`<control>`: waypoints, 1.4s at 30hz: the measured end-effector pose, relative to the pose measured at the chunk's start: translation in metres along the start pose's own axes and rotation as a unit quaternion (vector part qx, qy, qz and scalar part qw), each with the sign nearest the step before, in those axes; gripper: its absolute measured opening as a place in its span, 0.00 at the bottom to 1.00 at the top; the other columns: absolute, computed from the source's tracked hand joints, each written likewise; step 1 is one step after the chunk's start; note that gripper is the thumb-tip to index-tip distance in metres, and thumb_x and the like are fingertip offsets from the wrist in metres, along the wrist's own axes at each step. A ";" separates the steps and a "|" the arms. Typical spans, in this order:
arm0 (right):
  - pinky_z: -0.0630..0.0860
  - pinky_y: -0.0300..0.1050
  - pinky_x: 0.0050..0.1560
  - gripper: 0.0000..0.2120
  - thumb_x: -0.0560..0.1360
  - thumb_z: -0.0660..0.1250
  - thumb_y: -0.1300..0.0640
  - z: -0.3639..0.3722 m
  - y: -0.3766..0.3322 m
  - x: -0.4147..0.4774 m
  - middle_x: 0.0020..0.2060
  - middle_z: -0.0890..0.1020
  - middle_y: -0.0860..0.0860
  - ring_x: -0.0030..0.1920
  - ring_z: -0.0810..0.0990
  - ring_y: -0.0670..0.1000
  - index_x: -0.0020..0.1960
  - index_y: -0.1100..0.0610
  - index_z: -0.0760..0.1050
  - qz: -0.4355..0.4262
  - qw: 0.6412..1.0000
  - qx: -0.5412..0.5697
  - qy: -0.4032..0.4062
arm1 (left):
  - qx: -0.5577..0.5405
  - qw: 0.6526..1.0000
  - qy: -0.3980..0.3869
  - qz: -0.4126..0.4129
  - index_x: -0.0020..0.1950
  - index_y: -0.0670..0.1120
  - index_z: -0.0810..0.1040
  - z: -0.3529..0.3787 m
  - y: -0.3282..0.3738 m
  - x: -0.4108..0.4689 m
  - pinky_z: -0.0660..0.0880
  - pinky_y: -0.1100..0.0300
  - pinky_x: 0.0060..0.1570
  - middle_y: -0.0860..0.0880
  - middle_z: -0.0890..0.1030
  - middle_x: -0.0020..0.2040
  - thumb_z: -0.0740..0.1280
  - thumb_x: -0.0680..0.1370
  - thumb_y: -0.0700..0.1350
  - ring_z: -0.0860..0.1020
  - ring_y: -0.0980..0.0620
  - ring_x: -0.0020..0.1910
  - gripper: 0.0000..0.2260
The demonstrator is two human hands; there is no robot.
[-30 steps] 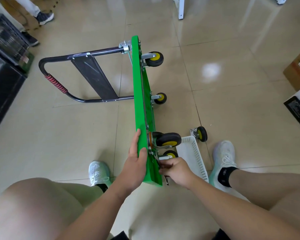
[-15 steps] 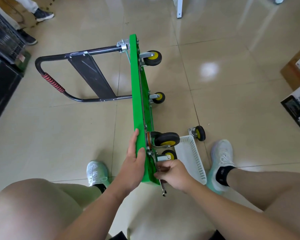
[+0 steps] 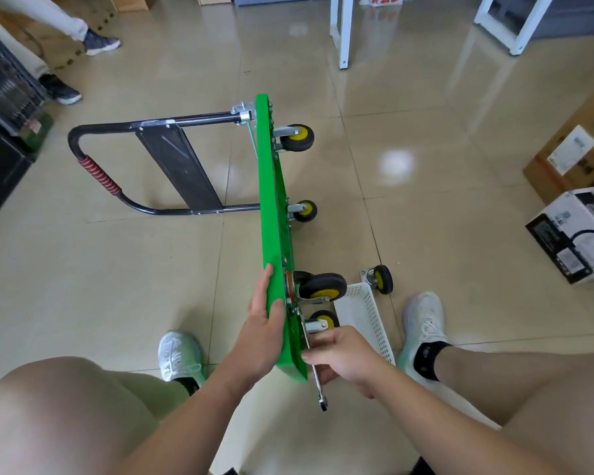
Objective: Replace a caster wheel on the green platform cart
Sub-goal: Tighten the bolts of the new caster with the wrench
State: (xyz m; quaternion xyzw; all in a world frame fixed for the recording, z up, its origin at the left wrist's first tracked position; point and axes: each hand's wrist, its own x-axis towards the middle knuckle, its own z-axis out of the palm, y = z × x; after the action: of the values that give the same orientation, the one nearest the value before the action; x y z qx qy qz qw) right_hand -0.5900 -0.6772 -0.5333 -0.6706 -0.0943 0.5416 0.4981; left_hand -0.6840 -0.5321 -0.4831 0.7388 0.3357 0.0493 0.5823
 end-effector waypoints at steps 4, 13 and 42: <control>0.83 0.47 0.53 0.12 0.70 0.77 0.62 -0.006 0.019 0.008 0.44 0.88 0.51 0.46 0.87 0.52 0.52 0.51 0.87 -0.027 0.998 -0.052 0.029 | 0.008 1.000 -0.002 -0.007 0.74 0.81 0.49 0.000 0.000 0.000 0.69 0.43 0.74 0.55 0.64 0.80 0.52 0.84 0.56 0.73 0.49 0.71 0.25; 0.80 0.48 0.62 0.18 0.72 0.75 0.68 -0.011 0.032 0.049 0.51 0.87 0.47 0.53 0.85 0.47 0.58 0.54 0.84 -0.054 0.998 -0.036 0.022 | 0.005 1.000 0.000 -0.017 0.76 0.78 0.51 0.001 0.001 0.001 0.65 0.48 0.77 0.59 0.64 0.79 0.54 0.85 0.54 0.69 0.55 0.74 0.25; 0.73 0.59 0.69 0.26 0.72 0.68 0.77 0.000 0.065 0.089 0.52 0.87 0.52 0.59 0.81 0.61 0.44 0.46 0.88 -0.049 0.997 0.062 0.021 | 0.016 1.000 0.006 -0.013 0.79 0.72 0.51 0.002 0.000 -0.001 0.62 0.49 0.79 0.64 0.61 0.78 0.53 0.88 0.48 0.66 0.59 0.76 0.26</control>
State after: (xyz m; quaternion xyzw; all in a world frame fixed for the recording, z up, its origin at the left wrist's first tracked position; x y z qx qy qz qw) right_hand -0.5813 -0.6496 -0.6392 -0.6444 -0.0825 0.5072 0.5663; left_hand -0.6836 -0.5339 -0.4830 0.7430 0.3496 0.0410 0.5692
